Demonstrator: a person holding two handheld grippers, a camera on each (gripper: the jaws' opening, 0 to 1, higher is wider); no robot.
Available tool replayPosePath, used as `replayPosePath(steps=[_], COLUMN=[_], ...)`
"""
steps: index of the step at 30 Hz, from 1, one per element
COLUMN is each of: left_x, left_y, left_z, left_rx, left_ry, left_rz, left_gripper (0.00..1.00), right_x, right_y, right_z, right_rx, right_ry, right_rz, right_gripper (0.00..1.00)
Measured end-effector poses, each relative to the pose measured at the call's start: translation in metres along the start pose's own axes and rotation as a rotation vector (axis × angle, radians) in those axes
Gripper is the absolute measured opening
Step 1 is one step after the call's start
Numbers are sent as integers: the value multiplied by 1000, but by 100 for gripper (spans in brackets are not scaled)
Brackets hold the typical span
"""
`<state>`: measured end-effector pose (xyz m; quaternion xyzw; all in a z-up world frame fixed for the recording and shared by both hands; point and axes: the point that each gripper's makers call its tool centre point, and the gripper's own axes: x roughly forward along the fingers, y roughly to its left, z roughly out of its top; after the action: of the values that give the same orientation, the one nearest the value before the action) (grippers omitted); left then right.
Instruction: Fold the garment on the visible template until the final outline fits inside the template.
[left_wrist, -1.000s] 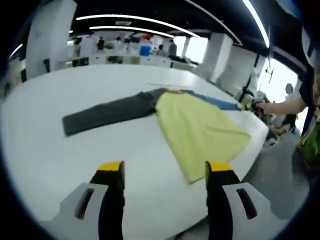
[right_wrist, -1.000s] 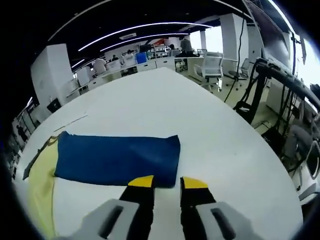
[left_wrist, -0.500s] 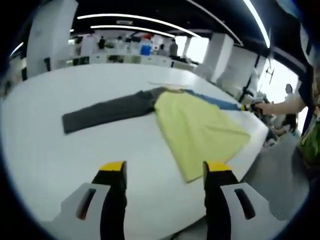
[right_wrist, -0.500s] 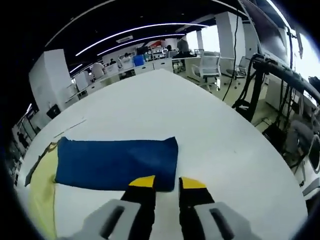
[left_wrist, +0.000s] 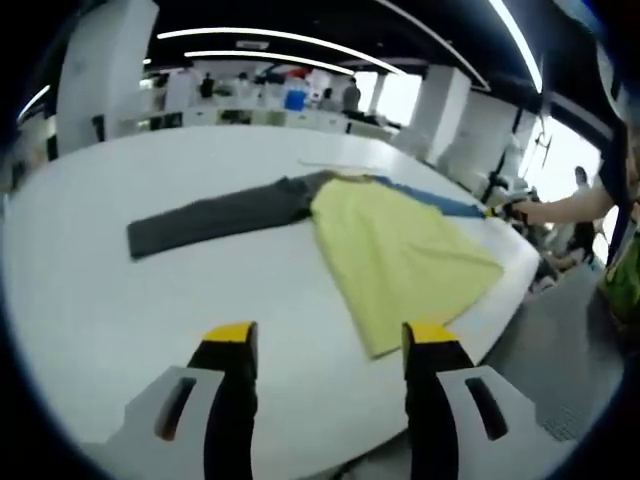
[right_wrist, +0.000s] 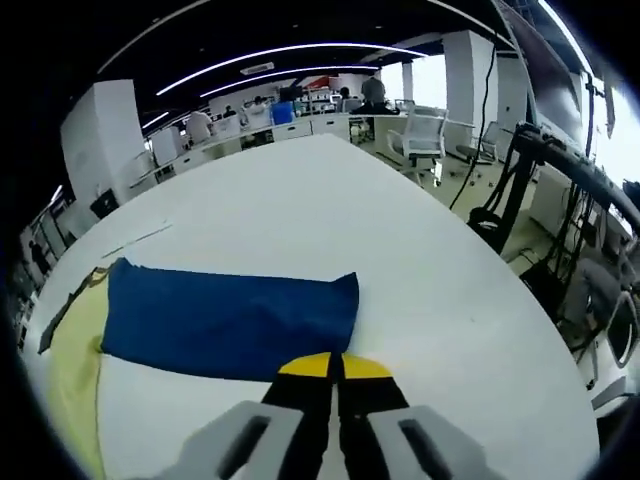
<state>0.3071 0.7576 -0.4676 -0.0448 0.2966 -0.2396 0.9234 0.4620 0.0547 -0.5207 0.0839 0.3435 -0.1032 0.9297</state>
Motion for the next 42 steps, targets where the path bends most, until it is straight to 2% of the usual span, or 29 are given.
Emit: replayPosePath(steps=[2,6,9,11,13,16,18,23,26,32,39,40,42], left_x=[0,3,4,6,6,5,2,-4,-5,-8,-10,-10,-10], left_y=[0,-2,-5,-8,-10,-9,-5,2,0,-2,0,1,2], left_z=[1,-1,-3,-4,-4,-2,2,1,-1,2,10,10,11], left_rx=[2,2,-1,-2,-3,-4,-15,-24,-23,-26,-20,-19,-22], left_ry=[-8,-19,-34,-42,-49,-65,-89,-117,-118,-132,-146,-147,-151], left_rz=[2,-6,-12,-22,-28,-29,-28,-23,-24,-26,-26,-26,-25], left_gripper=[54,53,53,52,53,52,52,52,52,52,52,52,52], right_x=[-4,-18,-20,-25,-31,-39,-45,-59,-66,-74,-79,-92,-94], right_y=[4,32,48,67,84,116,144,204,240,314,377,396,409], right_z=[12,34,53,65,73,91,106,129,135,133,132,125,125], right_rx=[-27,-97,-162,-199,-201,-243,-267,-331,-372,-395,-382,-385,-389], right_ry=[-29,-53,-69,-86,-104,-136,-164,-210,-228,-255,-270,-271,-273], right_rz=[14,62,108,134,162,230,285,395,458,578,699,721,742], right_gripper=[0,0,0,0,0,0,0,0,0,0,0,0,0])
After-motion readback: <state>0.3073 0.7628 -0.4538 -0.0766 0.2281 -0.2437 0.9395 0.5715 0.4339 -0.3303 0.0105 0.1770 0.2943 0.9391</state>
